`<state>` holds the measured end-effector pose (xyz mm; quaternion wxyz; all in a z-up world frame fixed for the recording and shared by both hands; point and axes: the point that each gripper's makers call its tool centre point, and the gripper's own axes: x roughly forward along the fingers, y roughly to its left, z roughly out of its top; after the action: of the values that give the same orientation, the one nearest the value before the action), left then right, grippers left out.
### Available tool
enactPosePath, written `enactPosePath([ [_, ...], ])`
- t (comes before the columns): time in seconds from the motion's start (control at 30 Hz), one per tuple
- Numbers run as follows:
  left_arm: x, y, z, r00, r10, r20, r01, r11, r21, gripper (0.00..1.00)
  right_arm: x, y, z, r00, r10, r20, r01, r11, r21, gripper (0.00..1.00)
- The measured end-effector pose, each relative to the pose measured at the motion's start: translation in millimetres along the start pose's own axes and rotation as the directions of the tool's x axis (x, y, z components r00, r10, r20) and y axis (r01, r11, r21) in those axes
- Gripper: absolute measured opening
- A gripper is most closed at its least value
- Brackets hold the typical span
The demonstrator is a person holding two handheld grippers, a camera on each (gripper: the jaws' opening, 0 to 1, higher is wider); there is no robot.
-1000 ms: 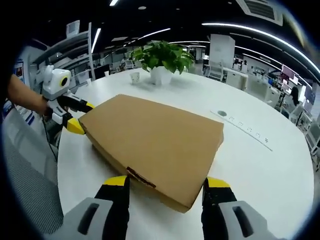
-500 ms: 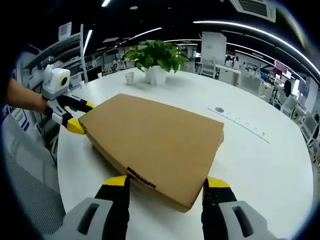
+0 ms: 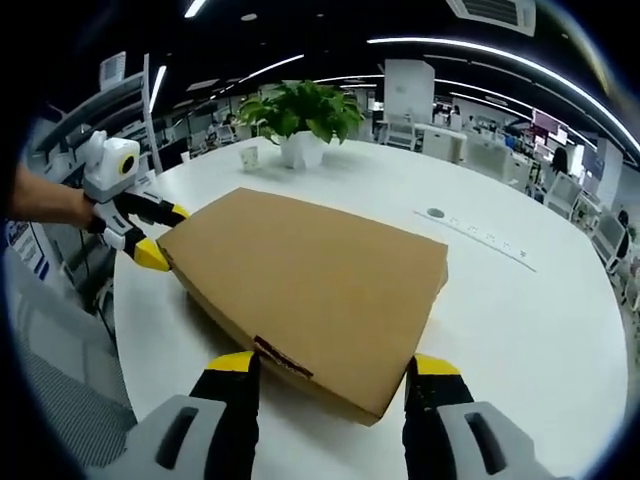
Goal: Operate the shoe box by opening the lid, removing the specified soft item, and placing it in the target area until the item is outside and the box remains undamaged.
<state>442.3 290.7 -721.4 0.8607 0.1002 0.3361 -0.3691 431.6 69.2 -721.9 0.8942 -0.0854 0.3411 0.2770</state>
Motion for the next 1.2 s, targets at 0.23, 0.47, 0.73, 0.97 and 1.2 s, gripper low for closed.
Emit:
enactPosePath([
  [0.23, -5, 6.1, -3.8, 1.0, -0.02, -0.022, 0.02, 1.0, 0.018, 0.51, 0, 11, 0.2, 1.0, -0.019, 0.012, 0.019, 0.999, 0.026, 0.55],
  [0.47, -10, 9.1, -7.5, 0.999, -0.033, -0.027, 0.034, 0.999, 0.029, 0.51, -1, 20, 0.6, 1.0, -0.018, 0.012, 0.018, 0.999, 0.052, 0.55],
  [0.73, -18, 13.8, -13.8, 0.998, -0.042, -0.042, 0.044, 0.998, 0.038, 0.51, -2, 32, 1.3, 1.0, -0.007, 0.017, 0.006, 0.998, 0.059, 0.53],
  [0.97, -23, 17.8, -18.1, 0.997, -0.048, -0.053, 0.05, 0.998, 0.042, 0.51, -3, 40, 2.2, 1.0, 0.007, 0.006, -0.007, 0.998, 0.057, 0.52],
  [1.2, -31, 23.8, -23.4, 0.996, -0.062, -0.067, 0.066, 0.996, 0.054, 0.51, -4, 53, 1.1, 1.0, 0.017, 0.005, -0.017, 0.999, 0.045, 0.5],
])
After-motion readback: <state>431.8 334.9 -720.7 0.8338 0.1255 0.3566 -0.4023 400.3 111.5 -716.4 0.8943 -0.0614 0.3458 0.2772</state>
